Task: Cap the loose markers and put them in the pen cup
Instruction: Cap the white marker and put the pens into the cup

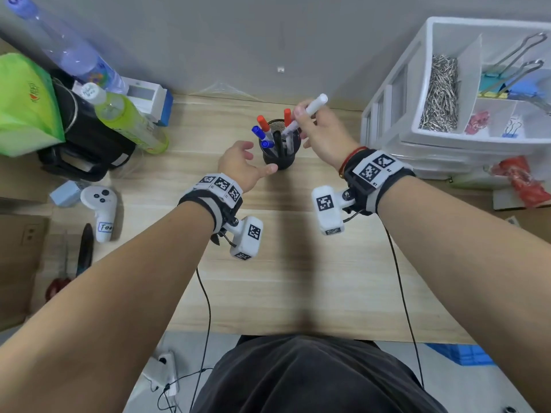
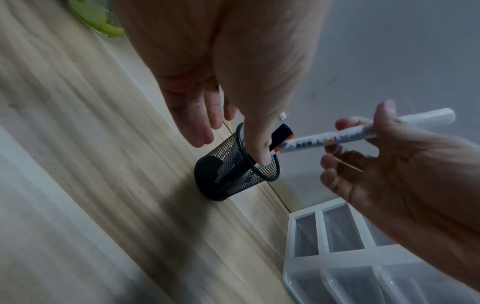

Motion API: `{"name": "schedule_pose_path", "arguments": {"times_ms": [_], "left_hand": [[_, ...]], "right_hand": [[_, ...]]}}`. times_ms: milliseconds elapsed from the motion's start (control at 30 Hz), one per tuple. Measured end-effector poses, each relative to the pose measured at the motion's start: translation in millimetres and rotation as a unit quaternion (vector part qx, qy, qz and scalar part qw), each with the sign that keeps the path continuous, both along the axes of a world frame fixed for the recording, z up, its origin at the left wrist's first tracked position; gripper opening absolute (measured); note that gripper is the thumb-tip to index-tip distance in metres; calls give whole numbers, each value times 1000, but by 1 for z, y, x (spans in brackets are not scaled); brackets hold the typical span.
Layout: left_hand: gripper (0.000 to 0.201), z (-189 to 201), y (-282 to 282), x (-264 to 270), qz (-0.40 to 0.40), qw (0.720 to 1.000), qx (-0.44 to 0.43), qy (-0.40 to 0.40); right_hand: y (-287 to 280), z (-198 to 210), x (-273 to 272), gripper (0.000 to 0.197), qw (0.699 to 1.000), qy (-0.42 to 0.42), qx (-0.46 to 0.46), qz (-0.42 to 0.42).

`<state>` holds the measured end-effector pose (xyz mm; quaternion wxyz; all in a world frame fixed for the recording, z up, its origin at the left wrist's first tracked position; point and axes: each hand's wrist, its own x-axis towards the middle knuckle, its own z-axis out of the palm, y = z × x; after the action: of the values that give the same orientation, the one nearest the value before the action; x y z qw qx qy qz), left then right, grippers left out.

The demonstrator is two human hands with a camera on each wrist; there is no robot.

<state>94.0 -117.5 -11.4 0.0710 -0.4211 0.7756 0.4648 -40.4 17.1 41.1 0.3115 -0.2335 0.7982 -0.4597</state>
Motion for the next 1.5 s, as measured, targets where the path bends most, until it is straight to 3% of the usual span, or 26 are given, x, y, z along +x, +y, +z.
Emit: {"name": "schedule_pose_path", "arguments": {"times_ms": [233,400,467,567,733,833,1067,1267,1500], "left_hand": [[55,-4,-14,-25,-37,998,-50,12],[41,-4,-23,-36,-19,998,-48,40],[34,-3,-25,-40,-15,997,-51,55],[26,-3,-26,-45,-29,996,-39,76],[29,-6,-33,-51,-112,987,-66,94],[29,-11,-38,-48,-105,987,-83,86],[31,-20,-39,-45,-156,986,-55,7],[55,-16,-34,-51,-175,984,-36,-14],[43,-20,-29,-51,-146,988,-39,-21]], "right_hand": [[-11,-40,-11,12,972,128,145,135],[-14,-53,-16,83,980,90,162,71],[-20,-55,-19,97,976,80,183,84],[-31,-61,-21,82,962,109,219,121],[-42,-69,-22,38,976,157,135,60],[-44,-69,-25,28,983,148,99,51],[-45,-59,-35,33,983,96,116,101],[-43,-55,-43,58,977,107,128,132],[-34,-54,-46,56,986,119,71,97]]}}
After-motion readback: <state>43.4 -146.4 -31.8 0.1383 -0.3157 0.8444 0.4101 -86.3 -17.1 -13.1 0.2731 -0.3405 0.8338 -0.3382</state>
